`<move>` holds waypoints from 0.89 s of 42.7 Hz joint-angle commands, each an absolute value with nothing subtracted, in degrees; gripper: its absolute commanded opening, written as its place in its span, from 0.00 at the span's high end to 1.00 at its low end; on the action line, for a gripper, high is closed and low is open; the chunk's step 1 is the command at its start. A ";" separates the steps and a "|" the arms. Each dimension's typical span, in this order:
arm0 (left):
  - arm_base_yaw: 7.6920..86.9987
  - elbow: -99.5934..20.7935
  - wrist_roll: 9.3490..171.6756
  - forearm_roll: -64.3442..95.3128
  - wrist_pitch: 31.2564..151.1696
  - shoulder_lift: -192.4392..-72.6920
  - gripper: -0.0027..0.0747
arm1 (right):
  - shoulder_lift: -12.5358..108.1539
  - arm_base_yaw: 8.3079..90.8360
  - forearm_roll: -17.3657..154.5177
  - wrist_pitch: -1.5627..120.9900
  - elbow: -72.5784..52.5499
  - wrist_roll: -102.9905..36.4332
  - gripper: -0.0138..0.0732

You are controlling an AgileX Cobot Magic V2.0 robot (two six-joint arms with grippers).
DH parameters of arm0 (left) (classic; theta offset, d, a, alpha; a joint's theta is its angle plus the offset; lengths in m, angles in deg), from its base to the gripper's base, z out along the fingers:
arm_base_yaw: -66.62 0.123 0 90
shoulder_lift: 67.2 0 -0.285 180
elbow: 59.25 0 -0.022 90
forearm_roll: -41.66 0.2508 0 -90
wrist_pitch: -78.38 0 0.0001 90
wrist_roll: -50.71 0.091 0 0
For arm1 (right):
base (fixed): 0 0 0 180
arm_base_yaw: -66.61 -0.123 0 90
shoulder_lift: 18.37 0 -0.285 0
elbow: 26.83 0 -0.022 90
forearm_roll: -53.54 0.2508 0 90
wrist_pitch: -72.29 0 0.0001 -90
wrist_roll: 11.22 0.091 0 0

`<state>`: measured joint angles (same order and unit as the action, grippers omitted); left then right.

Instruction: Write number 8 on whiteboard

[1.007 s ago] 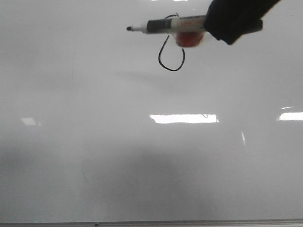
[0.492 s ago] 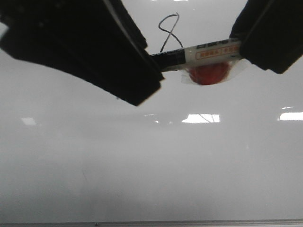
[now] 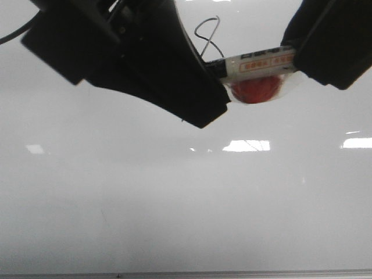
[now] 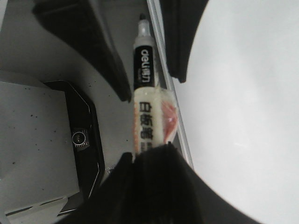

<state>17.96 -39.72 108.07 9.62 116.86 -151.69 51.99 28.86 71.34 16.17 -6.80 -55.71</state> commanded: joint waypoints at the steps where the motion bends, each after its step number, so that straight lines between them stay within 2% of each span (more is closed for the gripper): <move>1: 17.58 -41.57 108.14 5.83 113.48 -150.38 0.83 | 50.72 28.76 72.85 18.48 -8.17 -56.52 0.92; 5: 17.58 -41.57 108.14 5.60 113.21 -150.38 0.94 | 50.81 28.76 72.85 18.62 -8.17 -56.52 0.91; 8: 17.58 -41.57 108.14 5.60 113.21 -150.38 0.98 | 50.81 28.76 72.85 18.56 -8.17 -56.52 0.82; 15: 18.50 -41.57 105.48 8.26 113.21 -149.42 0.99 | 50.59 29.83 71.25 16.82 -8.38 -53.90 0.36; 18: 19.77 -41.57 99.64 12.75 113.11 -147.87 0.99 | 49.79 31.89 68.83 15.52 -8.73 -49.70 0.24; 26: 25.92 -41.57 77.06 32.54 113.34 -141.76 0.99 | 48.07 38.96 64.30 12.67 -8.73 -40.35 0.22; 31: 34.67 -41.57 60.92 44.12 116.56 -136.96 0.99 | 48.12 42.89 64.30 11.41 -8.54 -39.77 0.22; 38: 49.65 -39.37 52.12 49.27 117.28 -135.10 0.99 | 48.12 43.02 64.30 12.57 -8.54 -39.77 0.22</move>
